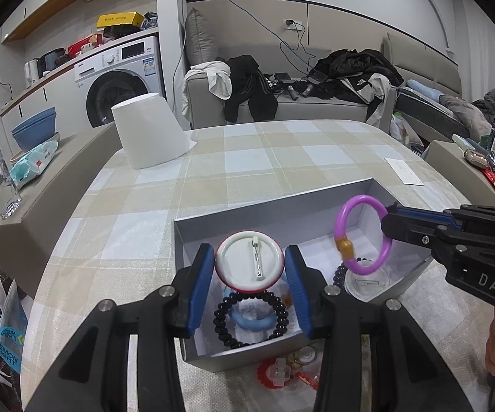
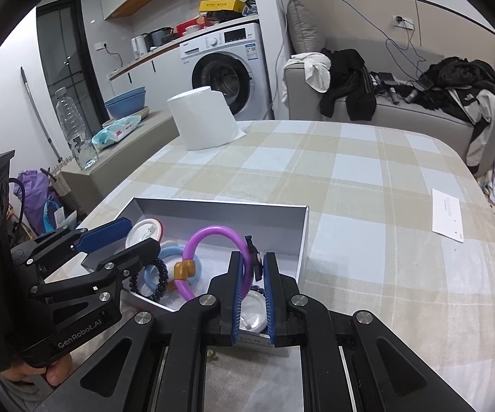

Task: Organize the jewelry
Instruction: 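Lower both items into the box and open both tools, then withdraw both tools from the box toward the remaining charms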

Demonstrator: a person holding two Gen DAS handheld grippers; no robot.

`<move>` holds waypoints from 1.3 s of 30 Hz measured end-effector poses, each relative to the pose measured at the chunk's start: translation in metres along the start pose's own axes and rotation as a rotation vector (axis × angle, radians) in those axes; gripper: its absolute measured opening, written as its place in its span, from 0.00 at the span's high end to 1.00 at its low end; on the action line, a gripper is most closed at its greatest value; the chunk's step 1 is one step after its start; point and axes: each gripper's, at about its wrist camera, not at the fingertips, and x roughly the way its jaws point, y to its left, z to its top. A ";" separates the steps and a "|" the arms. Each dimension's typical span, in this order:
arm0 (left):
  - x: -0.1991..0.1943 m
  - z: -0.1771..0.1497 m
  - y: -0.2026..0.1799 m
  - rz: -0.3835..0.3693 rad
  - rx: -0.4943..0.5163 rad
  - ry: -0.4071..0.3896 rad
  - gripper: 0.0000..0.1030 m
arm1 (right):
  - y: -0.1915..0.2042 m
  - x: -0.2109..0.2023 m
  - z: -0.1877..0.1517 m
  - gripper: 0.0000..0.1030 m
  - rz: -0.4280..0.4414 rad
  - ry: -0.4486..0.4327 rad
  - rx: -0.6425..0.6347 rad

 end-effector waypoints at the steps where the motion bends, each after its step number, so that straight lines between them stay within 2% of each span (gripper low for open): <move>1: 0.001 0.000 0.000 -0.003 -0.003 0.003 0.64 | 0.000 0.000 0.000 0.89 0.001 0.000 0.001; 12: 0.003 -0.001 0.001 -0.029 -0.009 0.025 0.64 | 0.004 -0.002 -0.001 0.86 0.029 -0.002 -0.017; 14: 0.002 -0.001 0.001 -0.034 -0.013 0.031 0.63 | 0.004 -0.005 0.000 0.77 0.032 -0.011 -0.018; 16: 0.000 -0.001 0.001 -0.033 -0.007 0.036 0.56 | 0.004 -0.009 -0.001 0.64 0.030 -0.025 -0.014; 17: -0.002 -0.001 0.001 -0.039 -0.001 0.034 0.51 | 0.004 -0.011 -0.001 0.62 0.033 -0.029 -0.013; 18: -0.004 -0.001 0.001 -0.041 0.001 0.031 0.41 | 0.004 -0.013 -0.001 0.62 0.043 -0.032 -0.012; 20: -0.011 -0.002 0.001 -0.048 0.004 0.016 0.32 | 0.004 -0.018 -0.002 0.58 0.061 -0.041 -0.012; 22: -0.017 -0.003 0.001 -0.053 -0.002 0.005 0.24 | 0.004 -0.025 -0.002 0.37 0.057 -0.056 -0.010; 24: -0.022 -0.004 0.002 -0.053 -0.011 -0.001 0.09 | 0.004 -0.034 -0.003 0.27 0.062 -0.073 -0.002; 26: -0.029 -0.006 0.005 -0.060 -0.019 -0.007 0.03 | 0.004 -0.041 -0.003 0.17 0.080 -0.074 0.012; 28: -0.034 -0.010 0.007 -0.065 -0.031 -0.005 0.01 | 0.004 -0.048 -0.003 0.02 0.096 -0.079 0.023; 32: -0.042 -0.021 0.013 -0.086 -0.062 0.007 0.01 | 0.010 -0.057 -0.011 0.00 0.094 -0.077 0.011; 39: -0.052 -0.044 0.014 -0.089 -0.101 0.024 0.01 | 0.023 -0.054 -0.043 0.00 0.059 -0.028 -0.059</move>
